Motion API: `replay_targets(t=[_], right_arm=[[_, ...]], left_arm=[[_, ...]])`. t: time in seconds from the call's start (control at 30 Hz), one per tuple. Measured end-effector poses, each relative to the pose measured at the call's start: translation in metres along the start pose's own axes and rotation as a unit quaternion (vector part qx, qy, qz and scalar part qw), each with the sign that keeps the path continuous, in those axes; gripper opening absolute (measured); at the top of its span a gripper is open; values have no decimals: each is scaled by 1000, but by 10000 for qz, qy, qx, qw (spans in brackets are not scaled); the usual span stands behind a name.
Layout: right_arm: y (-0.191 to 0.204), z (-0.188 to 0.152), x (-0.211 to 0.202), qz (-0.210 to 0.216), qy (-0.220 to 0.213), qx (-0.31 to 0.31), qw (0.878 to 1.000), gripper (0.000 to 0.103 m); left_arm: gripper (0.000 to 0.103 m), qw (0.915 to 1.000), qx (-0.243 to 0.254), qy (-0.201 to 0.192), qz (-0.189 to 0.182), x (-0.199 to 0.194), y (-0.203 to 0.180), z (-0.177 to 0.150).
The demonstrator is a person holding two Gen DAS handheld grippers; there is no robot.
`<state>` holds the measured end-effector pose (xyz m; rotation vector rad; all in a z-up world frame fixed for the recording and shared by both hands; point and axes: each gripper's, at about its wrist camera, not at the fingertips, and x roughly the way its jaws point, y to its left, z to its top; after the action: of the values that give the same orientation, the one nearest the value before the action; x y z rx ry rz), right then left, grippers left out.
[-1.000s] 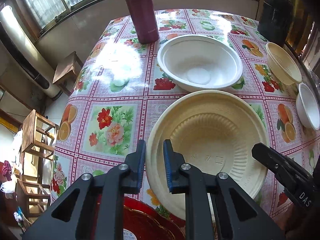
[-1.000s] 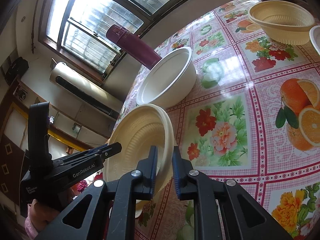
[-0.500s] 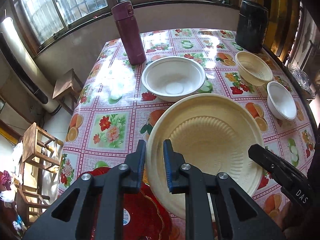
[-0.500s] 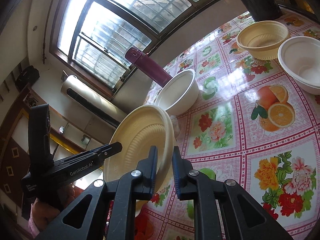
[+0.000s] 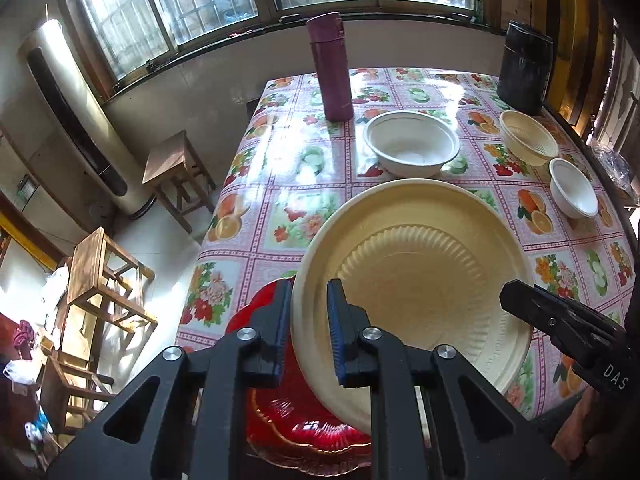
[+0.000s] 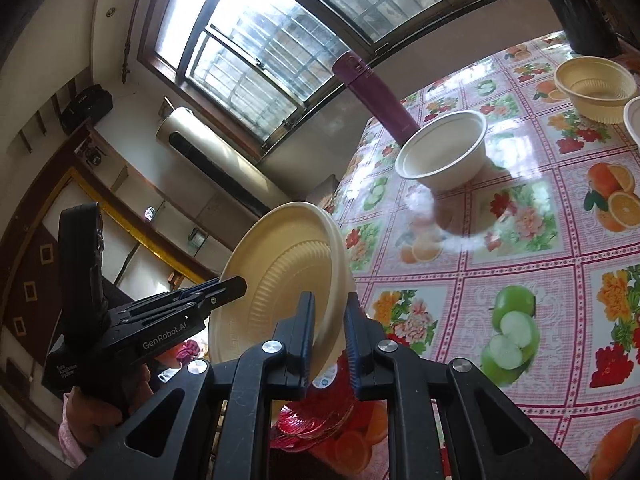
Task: Organize plates and bowls
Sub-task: 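Lift the cream plate with both grippers and carry it over the red plates, then lower the cream plate onto the red plate stack and open both grippers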
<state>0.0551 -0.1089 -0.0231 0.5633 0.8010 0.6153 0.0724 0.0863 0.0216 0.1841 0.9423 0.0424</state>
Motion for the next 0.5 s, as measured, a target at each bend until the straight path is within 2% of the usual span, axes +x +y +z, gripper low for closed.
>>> replay_targets(t=[0.1,0.2,0.5], right_arm=[[16,-14,17,23,242,-194,9995,15],[28,-27,30,-32,406,-401,9984,14],[31,-60,68,-756,681,-1014,9896,14]], left_arm=[[16,9998,-105,121,107,4,17,-19],[16,9994,-264,230,63,11,31,-35],[16,9947,-577,834,-165,65,37,-79]])
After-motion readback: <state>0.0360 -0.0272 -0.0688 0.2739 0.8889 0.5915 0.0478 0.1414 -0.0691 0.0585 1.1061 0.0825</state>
